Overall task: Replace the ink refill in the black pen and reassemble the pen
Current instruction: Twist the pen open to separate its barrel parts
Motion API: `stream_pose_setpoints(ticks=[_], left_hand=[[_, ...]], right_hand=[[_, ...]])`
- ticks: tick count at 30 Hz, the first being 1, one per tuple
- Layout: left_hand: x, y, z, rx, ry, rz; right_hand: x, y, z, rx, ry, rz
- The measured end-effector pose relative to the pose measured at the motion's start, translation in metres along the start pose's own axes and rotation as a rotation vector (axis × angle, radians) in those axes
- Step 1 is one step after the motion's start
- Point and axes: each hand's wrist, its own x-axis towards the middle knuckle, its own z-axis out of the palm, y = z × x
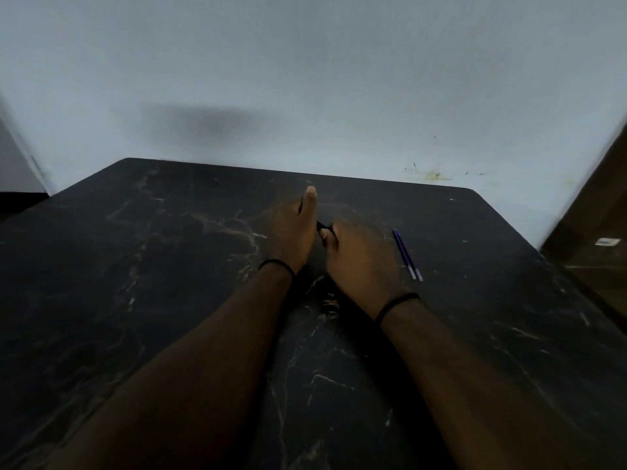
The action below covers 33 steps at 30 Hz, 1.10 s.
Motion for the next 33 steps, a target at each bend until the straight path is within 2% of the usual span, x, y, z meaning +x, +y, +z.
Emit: stream_pose_setpoints(ticks=[8,12,16,19,23,28,31,33], left_hand=[[-0.001,0.006,-0.002,0.008,0.017,-0.006],[0.001,0.004,-0.009,0.056,0.026,0.044],[0.005,-0.001,-0.016,0.311,0.019,0.05],[0.012,-0.008,-0.022,0.57,-0.054,-0.033],[0.016,-0.014,-0.026,0.817,-0.116,-0.056],[0.018,-0.015,-0.023,1.001,-0.166,-0.071],[0.016,-0.017,-0.021,1.051,-0.091,-0.051],[0.015,-0.015,-0.02,0.899,0.028,0.028]], right_hand=[[0.0,-0.007,-0.003,-0.018,0.016,0.08],[-0.002,-0.005,-0.004,0.028,0.018,0.092],[-0.003,0.001,-0.008,-0.016,-0.041,0.095],[-0.003,0.006,-0.017,-0.052,-0.045,0.122],[-0.004,0.009,-0.026,0.056,-0.035,0.163],[-0.005,0.007,-0.027,0.145,0.017,0.103],[-0.006,0.007,-0.024,0.208,0.067,0.061],[-0.006,0.009,-0.022,0.242,0.08,0.063]])
